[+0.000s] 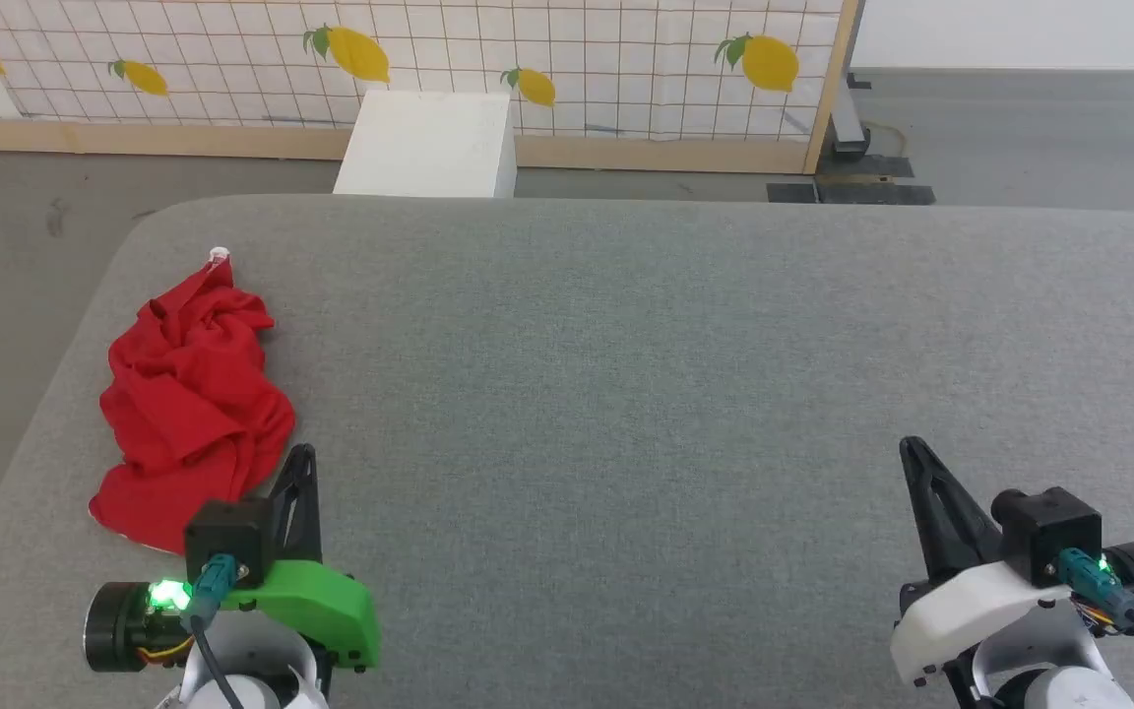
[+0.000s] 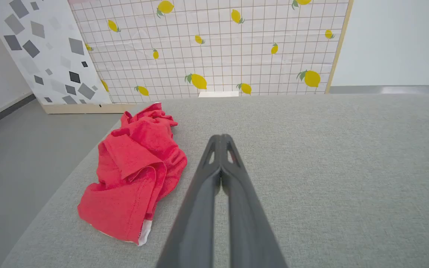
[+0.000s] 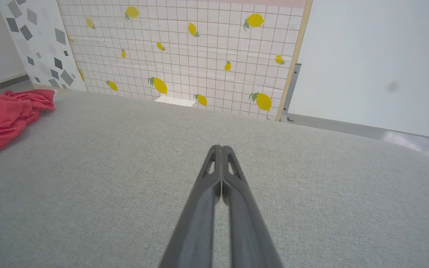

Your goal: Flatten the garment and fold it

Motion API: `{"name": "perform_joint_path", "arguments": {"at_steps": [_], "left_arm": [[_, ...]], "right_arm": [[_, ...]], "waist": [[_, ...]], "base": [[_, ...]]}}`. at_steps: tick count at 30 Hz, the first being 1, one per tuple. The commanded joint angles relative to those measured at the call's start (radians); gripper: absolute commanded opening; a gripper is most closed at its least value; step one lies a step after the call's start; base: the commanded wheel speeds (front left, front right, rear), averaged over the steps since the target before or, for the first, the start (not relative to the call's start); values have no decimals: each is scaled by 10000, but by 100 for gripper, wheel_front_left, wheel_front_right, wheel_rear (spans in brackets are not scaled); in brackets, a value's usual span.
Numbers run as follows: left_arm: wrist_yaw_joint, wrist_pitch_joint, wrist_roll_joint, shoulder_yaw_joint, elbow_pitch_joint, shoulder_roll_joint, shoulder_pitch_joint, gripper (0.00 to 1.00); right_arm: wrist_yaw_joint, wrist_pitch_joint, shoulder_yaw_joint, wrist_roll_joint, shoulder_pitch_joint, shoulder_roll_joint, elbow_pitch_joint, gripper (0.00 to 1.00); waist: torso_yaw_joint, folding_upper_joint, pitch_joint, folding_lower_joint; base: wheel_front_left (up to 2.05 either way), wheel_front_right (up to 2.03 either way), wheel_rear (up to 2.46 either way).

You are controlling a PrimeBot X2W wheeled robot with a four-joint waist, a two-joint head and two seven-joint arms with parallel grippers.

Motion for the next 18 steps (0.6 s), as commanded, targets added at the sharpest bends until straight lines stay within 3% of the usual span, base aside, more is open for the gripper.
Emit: {"name": "perform_joint_path", "arguments": {"at_steps": [1,12,13,15,16,17,18], "left_arm": [[64,12,103,37,-26,-49,114,0],[64,12,103,37,-26,-49,114,0],[0,0,0,0,0,0,0,100],[-3,-3,-16,-16,2,2,-2,100],[-1,-6,-19,-26,3,2,-2,0],[2,-7,-22,-32,5,2,-2,100],[16,-26,-38,-46,16,1,-4,100]], "right_arm": [[-17,1,16,-34,-142,24,-57,0],[-17,1,16,-34,-142,24,-57,0],[0,0,0,0,0,0,0,100],[0,-1,-4,1,7,-2,6,100],[0,-4,-6,3,6,-2,8,0],[0,-7,-6,5,6,-2,9,100],[0,-26,-9,17,2,-2,15,100]], "waist": [[0,0,0,0],[0,0,0,0],[0,0,0,0],[0,0,0,0],[0,0,0,0],[0,0,1,0],[1,0,1,0]], "base": [[0,0,0],[0,0,0],[0,0,0],[0,0,0],[0,0,0],[0,0,0],[0,0,0]]}}
